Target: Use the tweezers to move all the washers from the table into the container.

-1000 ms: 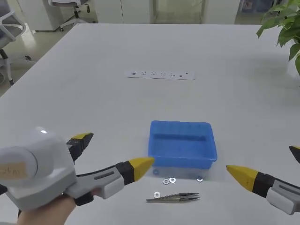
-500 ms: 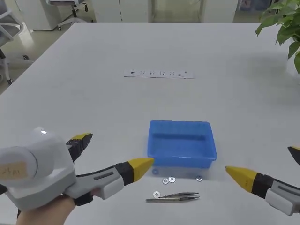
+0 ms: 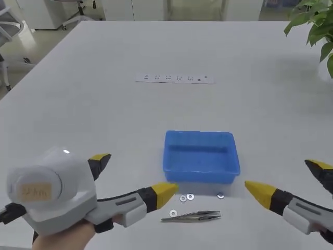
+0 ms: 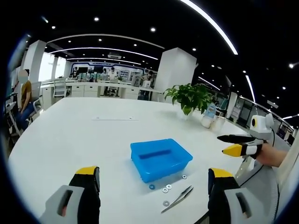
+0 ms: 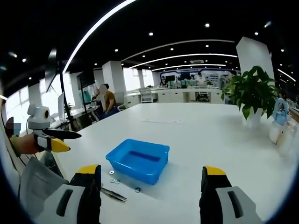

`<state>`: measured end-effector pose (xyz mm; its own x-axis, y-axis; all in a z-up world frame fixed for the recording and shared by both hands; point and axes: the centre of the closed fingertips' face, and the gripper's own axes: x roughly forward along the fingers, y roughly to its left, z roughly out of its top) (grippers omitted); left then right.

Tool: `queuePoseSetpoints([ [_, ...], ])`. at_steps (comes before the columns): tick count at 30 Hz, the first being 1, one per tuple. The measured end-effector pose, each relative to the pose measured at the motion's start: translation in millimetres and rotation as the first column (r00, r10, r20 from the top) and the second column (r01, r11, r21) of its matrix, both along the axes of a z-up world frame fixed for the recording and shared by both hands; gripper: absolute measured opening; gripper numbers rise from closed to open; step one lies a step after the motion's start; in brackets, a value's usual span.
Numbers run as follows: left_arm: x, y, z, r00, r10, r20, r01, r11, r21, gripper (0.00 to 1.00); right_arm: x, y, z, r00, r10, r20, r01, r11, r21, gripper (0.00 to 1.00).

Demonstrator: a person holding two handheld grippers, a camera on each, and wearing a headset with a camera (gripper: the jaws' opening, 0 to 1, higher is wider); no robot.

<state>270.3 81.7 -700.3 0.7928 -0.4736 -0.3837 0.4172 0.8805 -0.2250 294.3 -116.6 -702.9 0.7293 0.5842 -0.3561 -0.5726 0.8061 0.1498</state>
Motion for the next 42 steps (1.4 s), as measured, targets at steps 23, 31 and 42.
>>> queuePoseSetpoints([
  [23, -17.7, -35.8, -62.6, 0.932, -0.299, -0.203, 0.329, 0.935, 0.133, 0.59, -28.5, 83.2, -70.6, 0.885, 0.443, -0.146, -0.465, 0.86, -0.21, 0.46],
  [31, -29.5, -40.1, -88.2, 0.88, -0.357, -0.314, 0.422, 0.89, 0.17, 0.59, -39.8, 86.4, -95.6, 0.841, 0.494, -0.221, -0.54, 0.788, -0.294, 0.45],
  [42, -39.2, -36.4, -110.1, 0.824, -0.391, -0.41, 0.502, 0.838, 0.211, 0.57, -45.0, 81.6, -112.9, 0.819, 0.505, -0.272, -0.573, 0.751, -0.329, 0.43],
])
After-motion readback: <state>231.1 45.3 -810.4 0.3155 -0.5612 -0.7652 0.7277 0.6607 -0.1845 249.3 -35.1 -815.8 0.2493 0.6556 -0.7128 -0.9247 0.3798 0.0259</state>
